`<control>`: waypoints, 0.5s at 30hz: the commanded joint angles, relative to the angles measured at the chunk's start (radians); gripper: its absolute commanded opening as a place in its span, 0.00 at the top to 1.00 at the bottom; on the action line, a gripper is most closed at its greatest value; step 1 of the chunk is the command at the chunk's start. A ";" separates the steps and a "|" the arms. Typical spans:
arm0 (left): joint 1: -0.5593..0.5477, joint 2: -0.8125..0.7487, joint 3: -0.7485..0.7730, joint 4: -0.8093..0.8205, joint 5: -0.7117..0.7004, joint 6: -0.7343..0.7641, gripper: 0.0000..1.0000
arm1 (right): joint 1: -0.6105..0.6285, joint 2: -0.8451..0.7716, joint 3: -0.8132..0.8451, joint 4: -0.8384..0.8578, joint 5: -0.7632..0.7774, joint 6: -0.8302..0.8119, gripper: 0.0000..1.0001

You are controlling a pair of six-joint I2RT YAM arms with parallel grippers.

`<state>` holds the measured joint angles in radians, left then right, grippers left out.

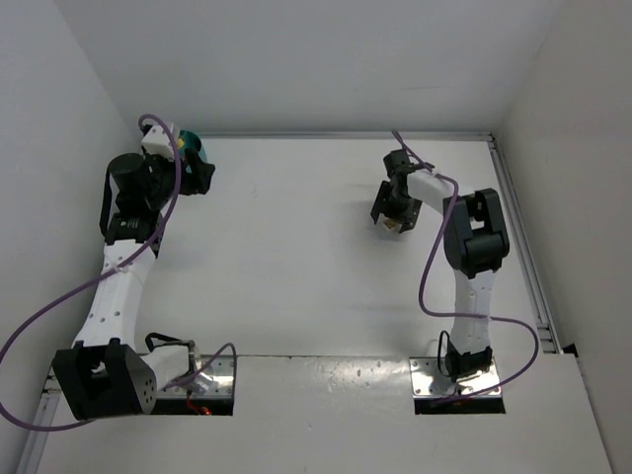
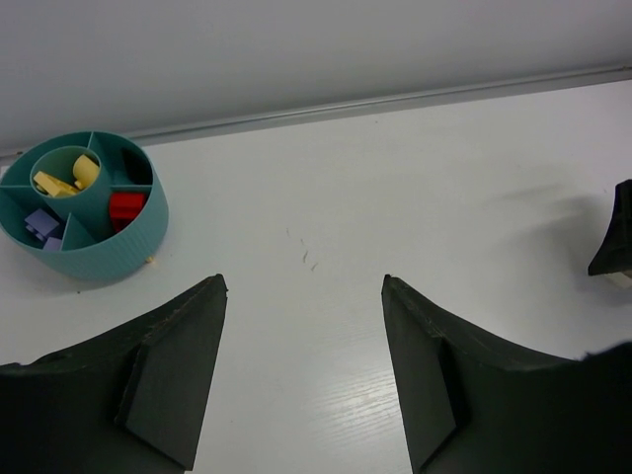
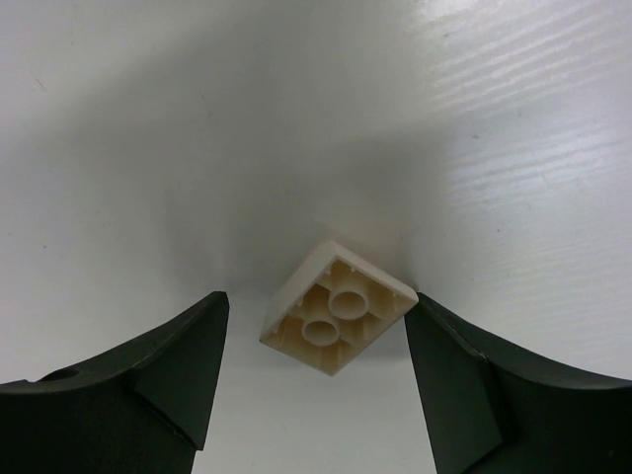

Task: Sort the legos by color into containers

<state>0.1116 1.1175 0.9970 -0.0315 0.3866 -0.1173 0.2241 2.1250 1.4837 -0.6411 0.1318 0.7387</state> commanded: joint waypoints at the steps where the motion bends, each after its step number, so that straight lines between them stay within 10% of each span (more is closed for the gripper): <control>1: 0.002 -0.001 -0.007 0.051 0.018 -0.015 0.30 | -0.009 0.066 0.012 0.032 0.003 0.027 0.28; 15: 0.002 -0.010 -0.027 0.051 0.018 -0.004 0.30 | -0.071 -0.103 -0.190 0.107 -0.029 -0.042 0.52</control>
<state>0.1120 1.1183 0.9825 -0.0162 0.3927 -0.1165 0.1761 2.0506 1.3621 -0.5468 0.1184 0.7319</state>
